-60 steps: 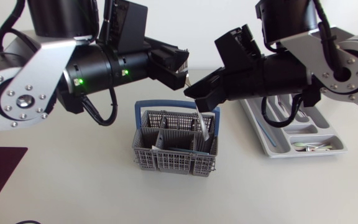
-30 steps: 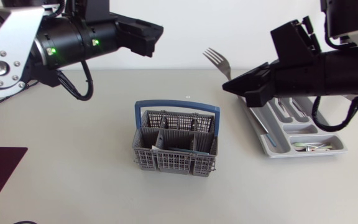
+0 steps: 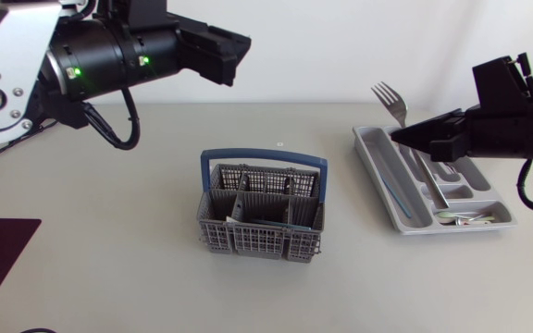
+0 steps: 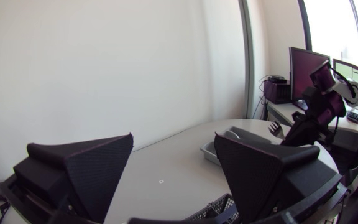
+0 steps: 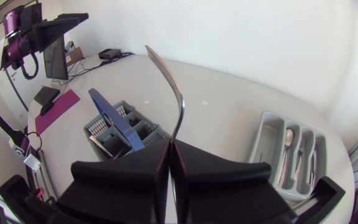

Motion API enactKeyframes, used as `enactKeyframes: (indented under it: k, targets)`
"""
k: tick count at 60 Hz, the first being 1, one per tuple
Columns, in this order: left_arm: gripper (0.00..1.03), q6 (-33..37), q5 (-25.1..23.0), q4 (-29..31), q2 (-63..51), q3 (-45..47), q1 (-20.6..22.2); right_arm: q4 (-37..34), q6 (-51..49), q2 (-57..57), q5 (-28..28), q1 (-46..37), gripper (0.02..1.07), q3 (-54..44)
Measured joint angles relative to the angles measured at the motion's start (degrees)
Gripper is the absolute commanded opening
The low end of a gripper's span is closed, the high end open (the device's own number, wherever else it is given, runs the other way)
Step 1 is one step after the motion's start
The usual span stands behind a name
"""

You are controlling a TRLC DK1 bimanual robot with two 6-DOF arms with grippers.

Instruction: Sort the cutlery from the basket into the organizer compartments.

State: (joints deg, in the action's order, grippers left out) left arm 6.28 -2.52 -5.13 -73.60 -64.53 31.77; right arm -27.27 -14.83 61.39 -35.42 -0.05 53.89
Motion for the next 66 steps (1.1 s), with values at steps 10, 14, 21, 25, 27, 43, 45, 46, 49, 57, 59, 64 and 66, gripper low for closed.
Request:
enactKeyframes:
  k: [10,14,21,25,27,43,45,46,49,57,59,64,66]
  targets:
    - [0.9,8.4,0.1,3.2,-0.1,1.3,8.3,0.0,-1.8,1.3,-3.2,-8.9,0.07,-0.1]
    - [0.9,10.5,0.2,4.3,-0.8,1.3,9.6,0.1,-2.4,3.3,-3.8,-11.3,0.07,-0.1]
    - [0.9,13.7,0.7,5.5,-2.3,1.8,10.9,0.3,-3.7,9.2,-5.6,-16.1,0.07,1.3]
    - [0.9,15.5,1.4,5.9,-3.0,2.3,11.9,1.3,-4.3,13.4,-6.0,-18.6,0.07,2.8]
    - [0.9,16.5,1.8,6.0,-3.3,2.7,12.6,1.8,-4.7,15.3,-6.0,-19.6,0.07,3.5]
    - [0.89,23.0,3.5,7.5,-5.4,5.3,16.8,4.5,-5.2,31.0,-6.8,-23.8,0.07,12.7]
    - [0.89,23.9,3.7,8.3,-5.7,5.3,17.1,4.8,-5.2,32.8,-6.8,-23.9,0.07,14.1]
    - [0.89,24.3,3.7,8.7,-5.9,5.4,17.2,5.0,-5.2,33.6,-6.8,-24.0,0.07,14.9]
    - [0.89,25.4,3.7,9.6,-6.3,5.5,17.6,5.2,-5.2,36.2,-6.8,-24.2,0.07,17.3]
    - [0.89,28.4,3.7,11.8,-6.7,6.6,18.9,5.2,-5.1,44.0,-6.3,-24.8,0.07,25.0]
    - [0.89,28.9,3.7,12.1,-6.7,6.8,19.1,5.2,-5.1,45.8,-6.1,-25.0,0.07,26.8]
    - [0.89,29.9,3.7,12.2,-6.7,7.6,19.5,5.2,-4.9,50.8,-5.0,-25.3,0.07,31.3]
    - [0.88,30.2,3.7,12.3,-6.7,7.9,19.6,5.2,-4.9,52.5,-4.8,-25.3,0.07,32.7]
